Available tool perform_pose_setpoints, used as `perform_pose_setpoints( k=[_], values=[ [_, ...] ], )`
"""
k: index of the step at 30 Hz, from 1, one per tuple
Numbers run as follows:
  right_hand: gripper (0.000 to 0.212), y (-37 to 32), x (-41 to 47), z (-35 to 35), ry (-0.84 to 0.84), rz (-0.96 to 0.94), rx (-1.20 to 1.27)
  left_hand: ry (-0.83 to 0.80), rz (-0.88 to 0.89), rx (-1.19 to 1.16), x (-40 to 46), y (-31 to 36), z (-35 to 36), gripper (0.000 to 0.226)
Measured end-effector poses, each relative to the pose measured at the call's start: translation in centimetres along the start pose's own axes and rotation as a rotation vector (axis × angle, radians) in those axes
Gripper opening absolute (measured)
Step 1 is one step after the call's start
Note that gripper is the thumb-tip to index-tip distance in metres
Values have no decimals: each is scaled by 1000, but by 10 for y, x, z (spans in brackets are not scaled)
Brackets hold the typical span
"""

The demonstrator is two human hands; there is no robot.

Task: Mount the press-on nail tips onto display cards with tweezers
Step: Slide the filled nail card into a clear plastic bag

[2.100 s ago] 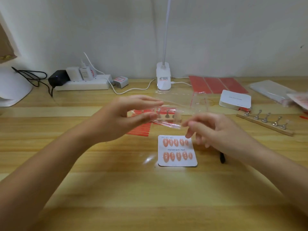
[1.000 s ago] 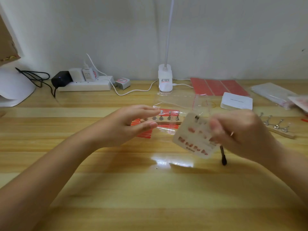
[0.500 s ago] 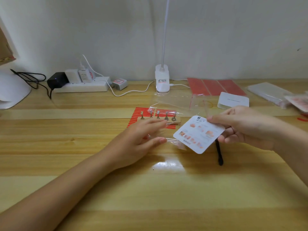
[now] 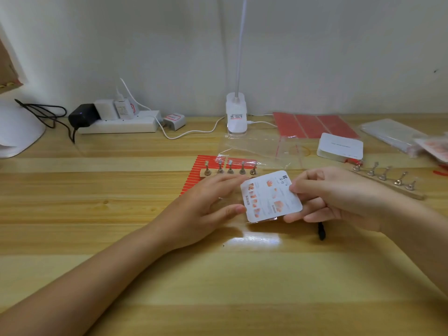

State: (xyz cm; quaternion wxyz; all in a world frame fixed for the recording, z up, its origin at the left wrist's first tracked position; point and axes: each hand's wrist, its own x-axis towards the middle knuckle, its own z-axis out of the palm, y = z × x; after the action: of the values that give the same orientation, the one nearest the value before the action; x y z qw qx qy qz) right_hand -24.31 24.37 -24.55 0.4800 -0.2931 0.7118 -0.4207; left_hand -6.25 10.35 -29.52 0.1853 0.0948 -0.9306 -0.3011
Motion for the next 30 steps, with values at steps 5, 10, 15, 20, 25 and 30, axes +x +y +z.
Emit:
perform_pose_setpoints(
  k=[5, 10, 15, 20, 25, 30],
  values=[
    [7, -1, -3, 2, 48, -80, -169, -46, 1, 5, -1, -1, 0, 55],
    [7, -1, 1, 0, 209, -200, -350, -84, 7, 48, -3, 1, -1, 68],
    [5, 3, 2, 8, 128, -134, -174, -111, -33, 124, -3, 0, 0, 73],
    [8, 6, 1, 16, 27, -91, -38, -106, -29, 136, -3, -1, 1, 73],
    [14, 7, -2, 23, -12, -105, -1, -42, -5, 106, -4, 3, 0, 74],
    [10, 10, -2, 28, -8, -159, 5, 77, 73, 95, -2, 10, 0, 79]
  ],
)
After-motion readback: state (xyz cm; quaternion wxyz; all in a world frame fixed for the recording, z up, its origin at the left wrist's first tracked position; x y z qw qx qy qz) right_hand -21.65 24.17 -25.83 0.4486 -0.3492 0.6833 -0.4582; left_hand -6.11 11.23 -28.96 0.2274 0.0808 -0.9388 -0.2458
